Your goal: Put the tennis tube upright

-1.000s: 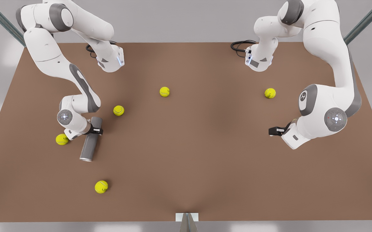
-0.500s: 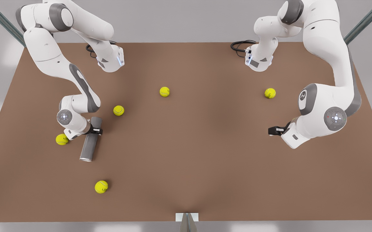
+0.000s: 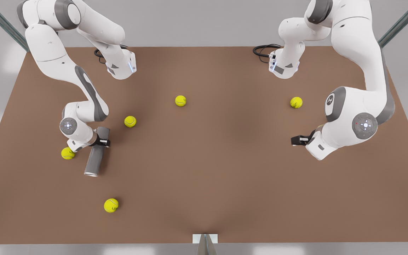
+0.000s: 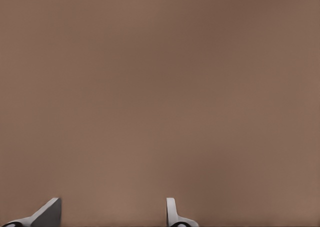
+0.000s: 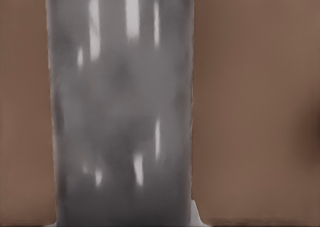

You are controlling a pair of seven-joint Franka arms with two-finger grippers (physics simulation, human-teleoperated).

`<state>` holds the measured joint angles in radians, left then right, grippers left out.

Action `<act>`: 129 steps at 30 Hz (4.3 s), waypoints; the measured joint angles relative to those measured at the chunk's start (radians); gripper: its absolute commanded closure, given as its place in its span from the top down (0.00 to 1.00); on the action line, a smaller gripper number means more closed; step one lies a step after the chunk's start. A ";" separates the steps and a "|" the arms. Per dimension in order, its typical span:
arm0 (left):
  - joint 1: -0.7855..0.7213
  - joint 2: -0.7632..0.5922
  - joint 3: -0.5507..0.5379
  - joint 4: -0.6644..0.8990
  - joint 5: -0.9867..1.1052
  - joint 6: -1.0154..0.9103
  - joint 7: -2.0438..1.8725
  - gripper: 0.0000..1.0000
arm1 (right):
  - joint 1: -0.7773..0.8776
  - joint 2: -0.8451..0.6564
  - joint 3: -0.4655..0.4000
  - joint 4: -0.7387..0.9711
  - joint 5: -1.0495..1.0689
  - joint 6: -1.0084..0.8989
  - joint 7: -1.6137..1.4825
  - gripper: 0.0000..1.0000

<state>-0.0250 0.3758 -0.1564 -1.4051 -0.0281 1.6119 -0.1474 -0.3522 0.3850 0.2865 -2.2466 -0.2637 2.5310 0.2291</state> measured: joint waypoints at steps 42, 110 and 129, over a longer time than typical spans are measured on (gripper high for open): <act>0.082 0.211 -0.052 -0.045 -0.533 0.106 0.200 1.00 | 0.585 0.215 0.194 0.390 -0.437 0.068 -0.791 0.75; -0.150 0.843 -0.170 0.430 -0.931 0.760 0.249 0.99 | 0.425 -0.200 -0.241 0.722 0.227 -0.715 -0.232 1.00; -0.132 0.847 -0.238 0.419 -0.995 0.770 0.253 0.99 | 0.450 -0.178 -0.241 0.710 0.222 -0.698 -0.201 1.00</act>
<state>-0.1574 1.2227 -0.3940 -0.9864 -1.0228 2.3823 0.1057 0.0978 0.2072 0.0460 -1.5370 -0.0414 1.8331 0.0276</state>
